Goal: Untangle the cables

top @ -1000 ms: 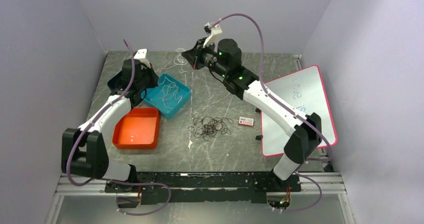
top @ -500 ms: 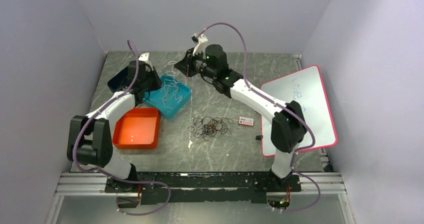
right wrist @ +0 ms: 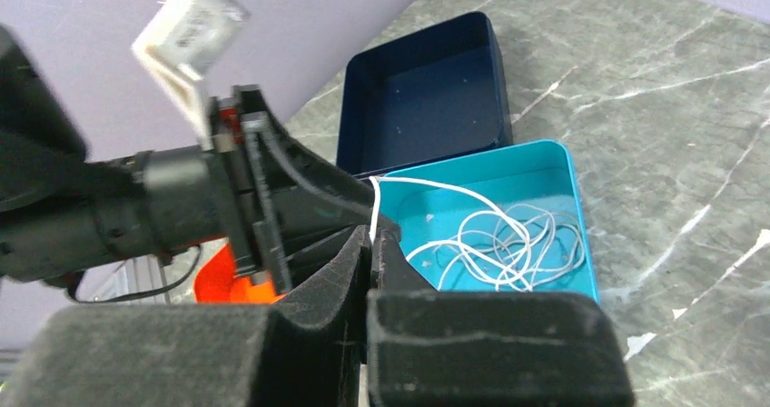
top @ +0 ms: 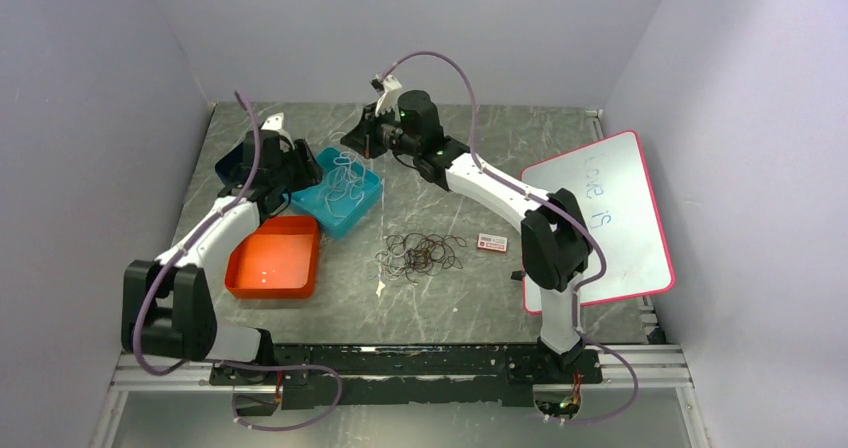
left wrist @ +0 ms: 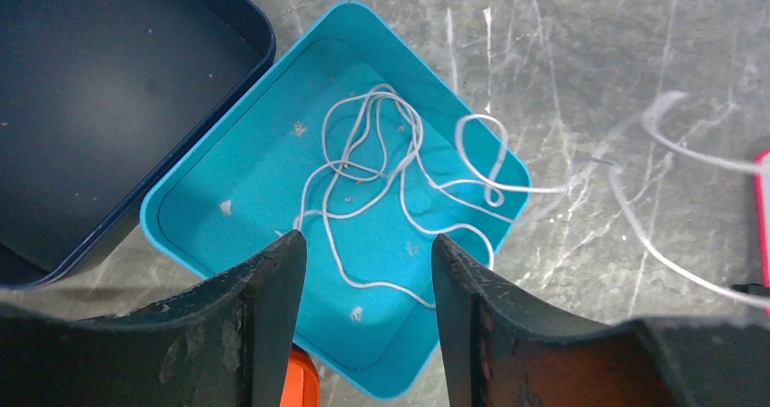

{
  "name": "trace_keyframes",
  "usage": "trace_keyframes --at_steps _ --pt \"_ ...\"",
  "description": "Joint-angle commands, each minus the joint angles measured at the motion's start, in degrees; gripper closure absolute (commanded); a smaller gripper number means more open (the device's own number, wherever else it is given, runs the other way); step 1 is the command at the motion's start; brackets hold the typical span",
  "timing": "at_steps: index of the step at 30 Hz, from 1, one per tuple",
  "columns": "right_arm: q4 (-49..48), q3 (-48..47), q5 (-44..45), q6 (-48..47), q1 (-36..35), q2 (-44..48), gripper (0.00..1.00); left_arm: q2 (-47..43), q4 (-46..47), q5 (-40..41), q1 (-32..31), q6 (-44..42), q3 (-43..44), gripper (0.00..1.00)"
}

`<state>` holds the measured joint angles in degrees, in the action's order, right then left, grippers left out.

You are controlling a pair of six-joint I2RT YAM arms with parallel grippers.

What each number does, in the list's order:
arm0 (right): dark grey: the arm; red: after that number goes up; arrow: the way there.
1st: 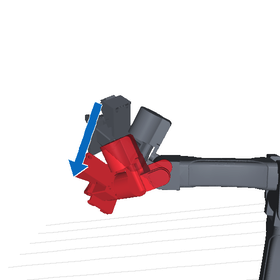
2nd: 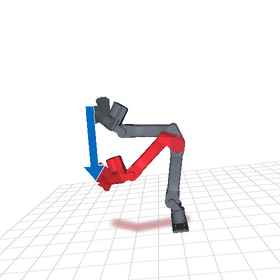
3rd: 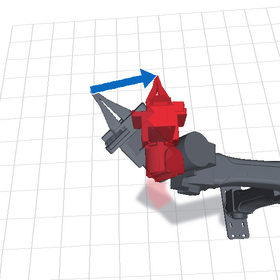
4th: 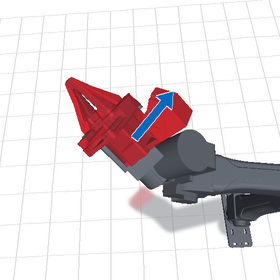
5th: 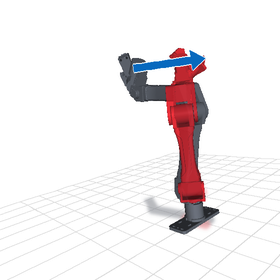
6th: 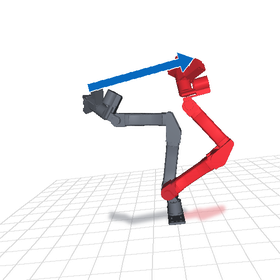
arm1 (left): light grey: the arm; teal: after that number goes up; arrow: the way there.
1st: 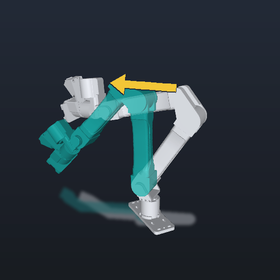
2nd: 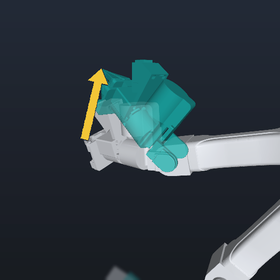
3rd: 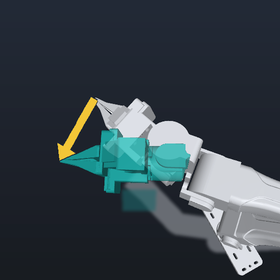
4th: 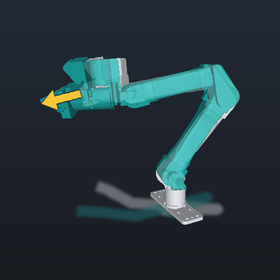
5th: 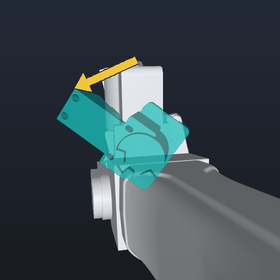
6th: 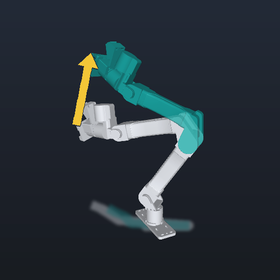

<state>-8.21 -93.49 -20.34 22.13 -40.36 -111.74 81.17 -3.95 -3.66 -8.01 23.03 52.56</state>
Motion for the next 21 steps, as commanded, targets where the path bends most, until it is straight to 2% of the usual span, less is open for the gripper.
trace_keyframes --at_steps 1,9,18,21 --pt "1.35 -3.71 -3.21 1.04 0.26 -3.54 1.00 -6.71 -2.70 1.26 0.72 1.15 -1.66 0.41" --pt "9.28 -13.55 -7.82 -0.85 -0.58 -14.92 1.00 -17.11 -6.60 -0.62 0.75 -1.06 -3.58 0.39" --pt "15.93 -19.52 -5.89 -3.52 -2.76 -23.88 1.00 -22.98 -10.25 1.33 0.72 -4.73 -5.15 0.38" --pt "17.78 -21.15 -4.89 -4.68 -3.37 -25.93 0.94 -23.37 -10.46 1.66 0.72 -5.00 -5.74 0.38"
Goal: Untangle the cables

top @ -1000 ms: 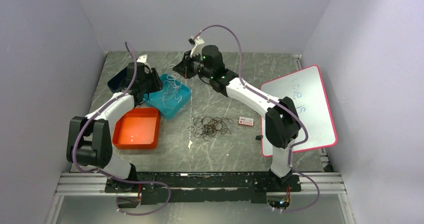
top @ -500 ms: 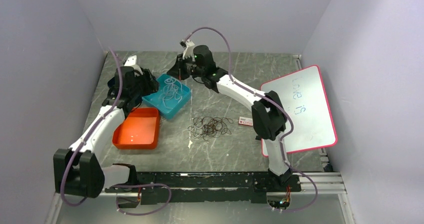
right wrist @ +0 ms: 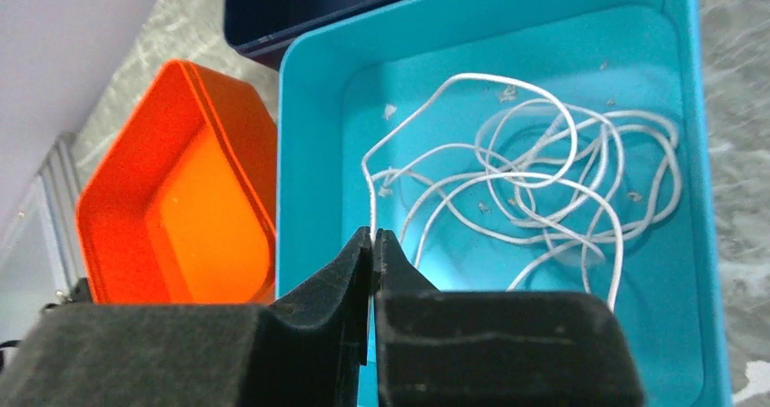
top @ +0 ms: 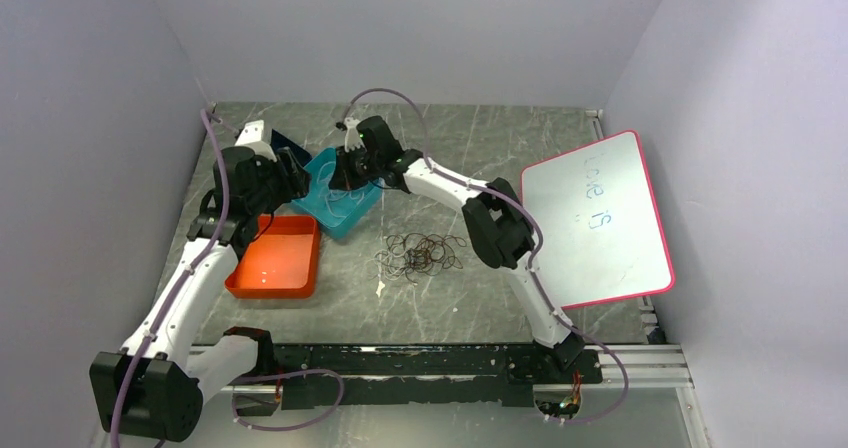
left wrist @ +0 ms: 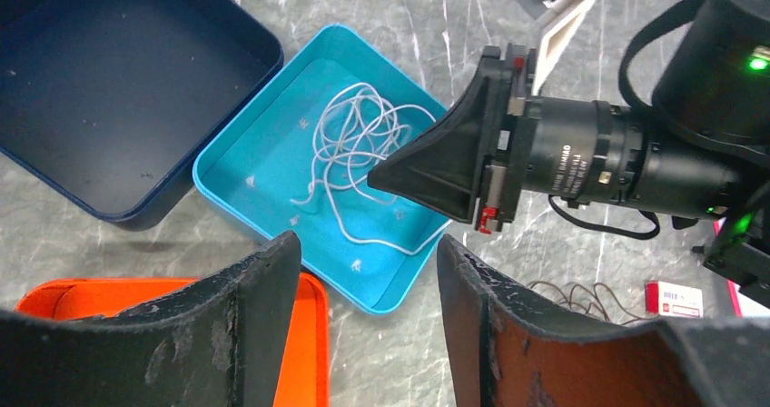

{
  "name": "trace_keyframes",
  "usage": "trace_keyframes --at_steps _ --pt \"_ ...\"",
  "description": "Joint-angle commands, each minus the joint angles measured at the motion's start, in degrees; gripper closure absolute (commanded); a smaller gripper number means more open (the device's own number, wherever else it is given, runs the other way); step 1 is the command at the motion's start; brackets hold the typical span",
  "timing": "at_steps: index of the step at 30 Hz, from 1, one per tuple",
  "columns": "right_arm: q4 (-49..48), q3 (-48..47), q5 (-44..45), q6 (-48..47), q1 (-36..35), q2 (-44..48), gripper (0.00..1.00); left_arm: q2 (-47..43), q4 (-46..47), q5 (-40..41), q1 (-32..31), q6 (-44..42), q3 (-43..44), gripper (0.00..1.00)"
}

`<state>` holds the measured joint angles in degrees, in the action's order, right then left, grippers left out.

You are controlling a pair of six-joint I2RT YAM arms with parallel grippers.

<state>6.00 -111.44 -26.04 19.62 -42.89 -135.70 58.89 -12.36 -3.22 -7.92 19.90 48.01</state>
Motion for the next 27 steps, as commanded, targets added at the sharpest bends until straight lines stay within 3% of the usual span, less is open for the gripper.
trace_keyframes --at_steps 1,5,14,22,27 --pt "4.06 -3.58 1.17 -2.41 -1.05 -2.35 0.90 -1.19 -2.03 1.27 0.67 -1.88 -1.32 0.38" --pt "3.64 -2.51 1.34 -2.68 -1.14 -1.26 0.74 -1.16 -1.98 1.17 0.68 -2.07 -1.55 0.38" --pt "3.20 2.21 5.80 -5.00 -1.19 5.88 0.53 -1.23 -1.75 1.29 0.69 -2.32 -2.16 0.38" --pt "1.41 7.05 7.22 -6.03 -1.31 12.02 0.47 -1.21 -1.06 0.97 0.71 -2.58 -2.68 0.37" --pt "1.18 12.19 11.35 -7.28 -1.31 18.23 0.47 -3.11 1.63 -4.31 0.71 -3.71 -4.42 0.35"
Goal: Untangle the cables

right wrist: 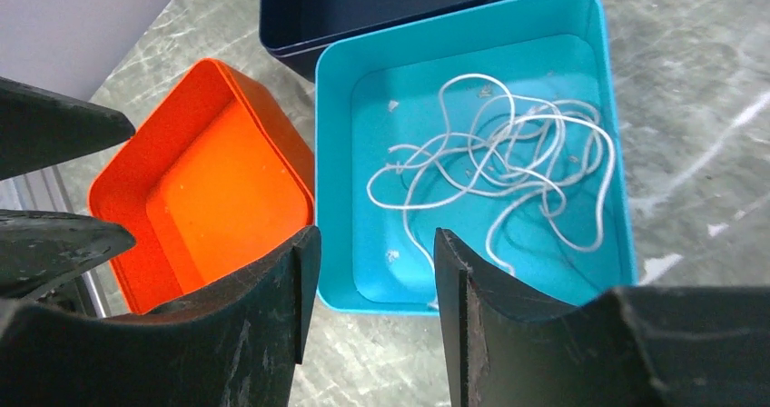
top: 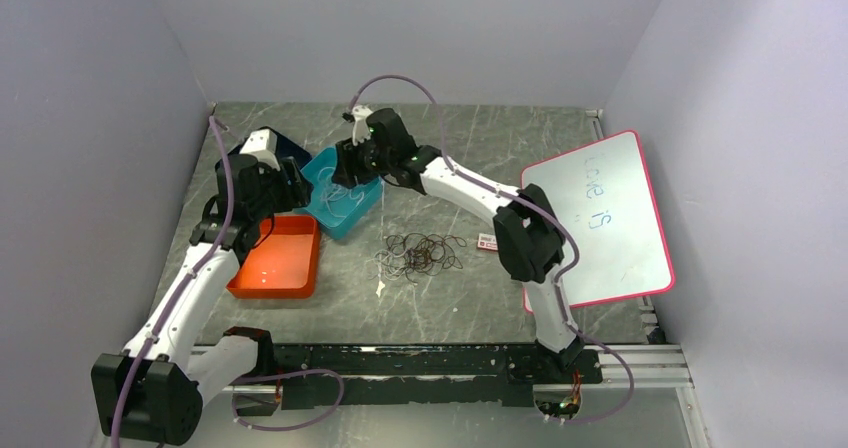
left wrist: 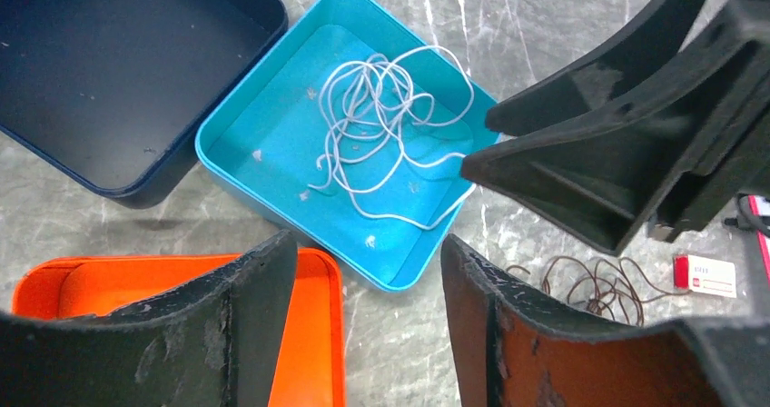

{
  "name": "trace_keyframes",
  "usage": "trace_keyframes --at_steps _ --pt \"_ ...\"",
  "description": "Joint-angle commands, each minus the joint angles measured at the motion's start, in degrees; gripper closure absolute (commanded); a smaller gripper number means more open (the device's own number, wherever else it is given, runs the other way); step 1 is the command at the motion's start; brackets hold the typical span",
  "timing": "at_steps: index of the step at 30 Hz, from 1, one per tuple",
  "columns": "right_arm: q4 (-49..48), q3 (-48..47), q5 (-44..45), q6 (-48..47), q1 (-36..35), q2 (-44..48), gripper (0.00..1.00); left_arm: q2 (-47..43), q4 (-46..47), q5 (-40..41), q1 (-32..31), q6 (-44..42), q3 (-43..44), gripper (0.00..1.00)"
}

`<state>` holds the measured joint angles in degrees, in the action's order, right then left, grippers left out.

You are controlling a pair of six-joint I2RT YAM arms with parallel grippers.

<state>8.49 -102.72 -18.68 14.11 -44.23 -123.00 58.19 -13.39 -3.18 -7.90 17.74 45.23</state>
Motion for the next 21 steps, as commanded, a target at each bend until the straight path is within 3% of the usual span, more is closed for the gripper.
trace_keyframes --at_steps 1,11,21 --pt "-1.80 5.54 5.25 -1.87 0.04 7.58 0.47 -2.94 3.15 -5.27 0.66 -1.73 -2.06 0.35" --pt "-2.32 26.26 13.53 -0.34 0.08 26.95 0.49 -6.10 3.01 -8.34 -0.95 0.55 -4.86 0.38" --pt "-1.44 42.81 13.16 4.36 0.08 40.01 0.51 -4.71 5.07 -4.88 -16.15 9.55 -11.04 0.36"
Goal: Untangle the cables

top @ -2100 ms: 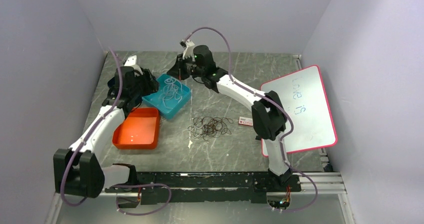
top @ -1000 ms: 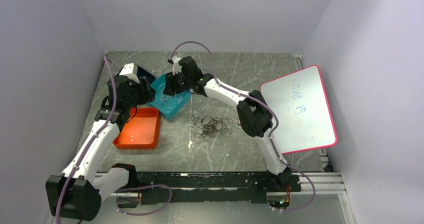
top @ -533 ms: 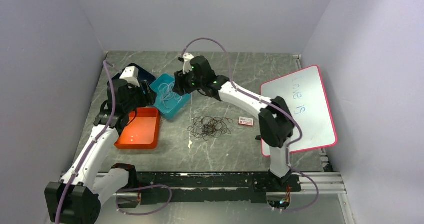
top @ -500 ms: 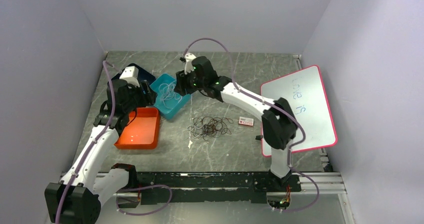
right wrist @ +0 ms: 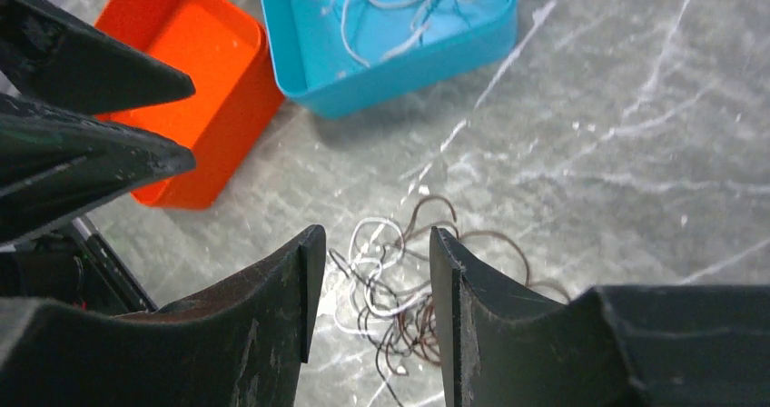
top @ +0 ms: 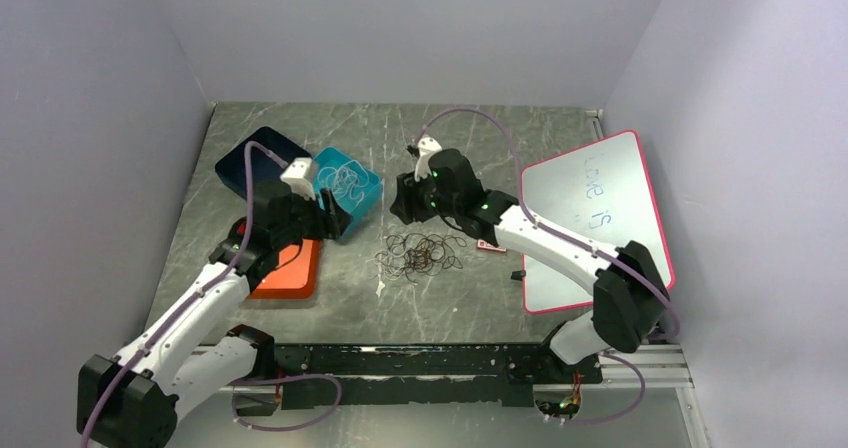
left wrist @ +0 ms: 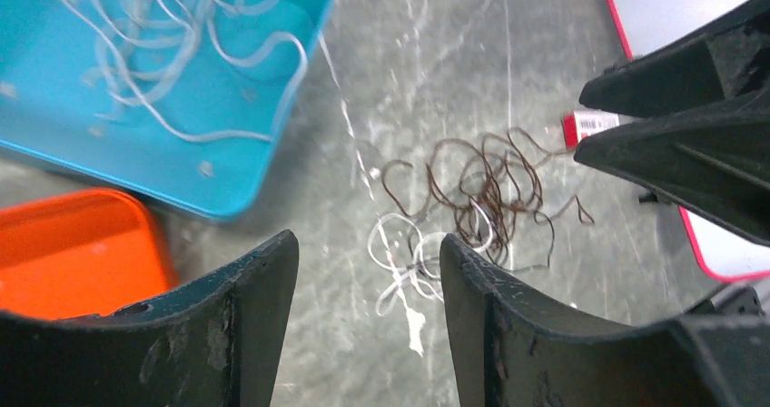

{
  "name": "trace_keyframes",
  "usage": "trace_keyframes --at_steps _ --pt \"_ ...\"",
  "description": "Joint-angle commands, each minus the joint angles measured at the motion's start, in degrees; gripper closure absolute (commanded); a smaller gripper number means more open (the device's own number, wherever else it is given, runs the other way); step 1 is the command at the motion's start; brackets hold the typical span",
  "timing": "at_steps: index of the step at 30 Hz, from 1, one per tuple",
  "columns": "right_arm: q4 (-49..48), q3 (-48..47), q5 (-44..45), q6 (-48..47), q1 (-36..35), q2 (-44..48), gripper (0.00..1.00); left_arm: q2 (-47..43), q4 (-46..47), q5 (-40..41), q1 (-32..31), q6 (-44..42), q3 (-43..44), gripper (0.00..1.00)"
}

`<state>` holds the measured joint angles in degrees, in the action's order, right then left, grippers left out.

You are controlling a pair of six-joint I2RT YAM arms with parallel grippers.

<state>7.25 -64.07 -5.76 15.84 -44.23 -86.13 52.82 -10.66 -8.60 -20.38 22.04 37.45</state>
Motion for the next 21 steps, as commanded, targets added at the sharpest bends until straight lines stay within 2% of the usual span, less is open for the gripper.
trace_keyframes --at_steps 1,5,9,15,21 --pt "-0.21 5.17 -0.04 3.08 0.10 3.76 0.51 0.82 2.92 0.30 -4.28 6.14 -4.80 0.37" --pt "-0.87 8.80 0.11 4.64 0.08 6.32 0.51 3.50 5.52 -1.90 -6.44 7.89 -8.40 0.42" --pt "-1.09 9.79 -0.35 5.25 0.11 7.51 0.52 7.86 9.38 -2.74 -9.41 7.42 -10.51 0.44" --pt "-2.30 11.75 -1.34 6.84 0.06 8.92 0.52 14.07 14.30 -3.58 -10.88 6.77 -11.37 0.46" --pt "-3.60 13.02 -2.02 8.92 0.09 10.10 0.54 19.80 16.87 -3.18 -11.07 5.15 -11.61 0.53"
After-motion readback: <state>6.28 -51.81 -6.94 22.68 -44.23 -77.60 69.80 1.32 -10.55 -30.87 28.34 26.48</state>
